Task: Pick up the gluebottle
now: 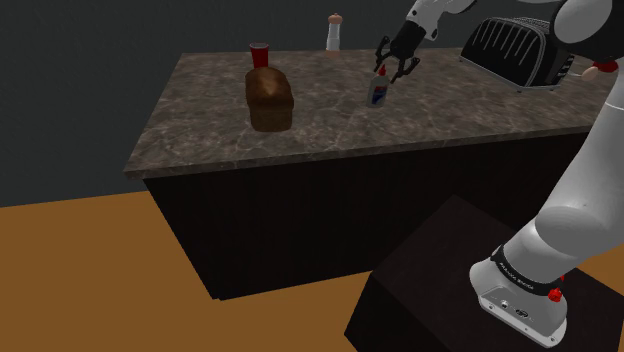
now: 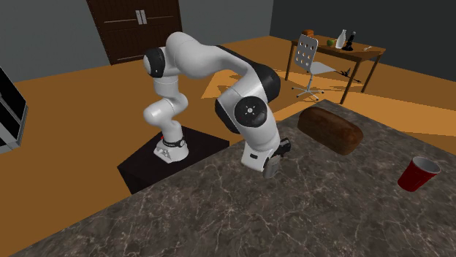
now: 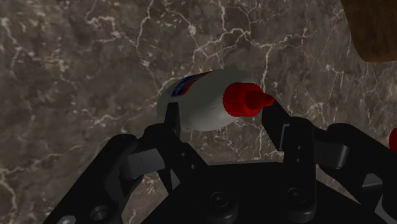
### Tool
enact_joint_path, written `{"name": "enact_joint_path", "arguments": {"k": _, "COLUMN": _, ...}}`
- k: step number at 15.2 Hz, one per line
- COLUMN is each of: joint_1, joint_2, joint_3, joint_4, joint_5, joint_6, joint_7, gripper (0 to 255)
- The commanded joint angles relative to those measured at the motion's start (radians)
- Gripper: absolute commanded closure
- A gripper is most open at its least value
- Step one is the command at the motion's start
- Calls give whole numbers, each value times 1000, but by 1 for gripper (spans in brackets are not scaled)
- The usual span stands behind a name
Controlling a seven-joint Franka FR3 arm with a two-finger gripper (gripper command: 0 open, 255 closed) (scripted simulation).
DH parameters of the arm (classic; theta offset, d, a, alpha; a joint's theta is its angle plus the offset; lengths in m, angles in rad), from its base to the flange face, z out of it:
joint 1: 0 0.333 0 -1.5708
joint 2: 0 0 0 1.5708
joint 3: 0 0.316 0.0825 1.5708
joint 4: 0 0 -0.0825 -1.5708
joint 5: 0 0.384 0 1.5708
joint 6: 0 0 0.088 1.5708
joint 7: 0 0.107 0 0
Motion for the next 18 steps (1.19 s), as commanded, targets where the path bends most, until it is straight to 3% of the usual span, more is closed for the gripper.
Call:
{"name": "enact_joint_path", "arguments": {"k": 1, "joint_1": 0, "joint_2": 1, "joint_3": 0, "joint_4": -1, "joint_5": 0, "joint_6": 0, "joint_7": 0, "gripper": 255}}
{"name": "enact_joint_path", "arguments": {"k": 5, "joint_1": 1, "joint_2": 1, "joint_3": 1, "joint_4": -2, "joint_5": 0, "joint_6": 1, "joint_7": 0, "gripper": 255}}
{"name": "enact_joint_path", "arguments": {"k": 18, "joint_1": -17, "joint_2": 9, "joint_3": -3, "joint_4": 175, "joint_5": 0, "joint_6": -149, "joint_7": 79, "gripper": 255}}
